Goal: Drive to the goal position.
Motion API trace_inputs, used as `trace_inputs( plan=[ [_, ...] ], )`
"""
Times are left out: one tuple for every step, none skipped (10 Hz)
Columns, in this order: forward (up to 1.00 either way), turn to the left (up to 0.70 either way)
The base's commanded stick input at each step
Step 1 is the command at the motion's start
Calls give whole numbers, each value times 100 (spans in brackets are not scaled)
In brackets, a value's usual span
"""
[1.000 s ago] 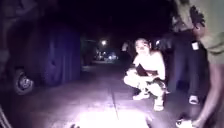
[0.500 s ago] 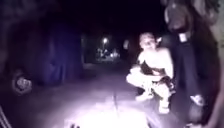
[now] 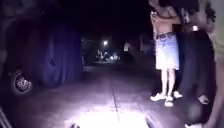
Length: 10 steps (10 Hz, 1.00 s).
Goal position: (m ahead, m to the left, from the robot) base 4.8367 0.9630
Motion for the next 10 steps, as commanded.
trace_inputs(
  plan=[
    [39, 0],
    [95, 0],
    [100, 0],
    [100, 0],
    [100, 0],
    [100, 0],
    [100, 0],
    [100, 0],
    [100, 0],
    [100, 0]
  ],
)
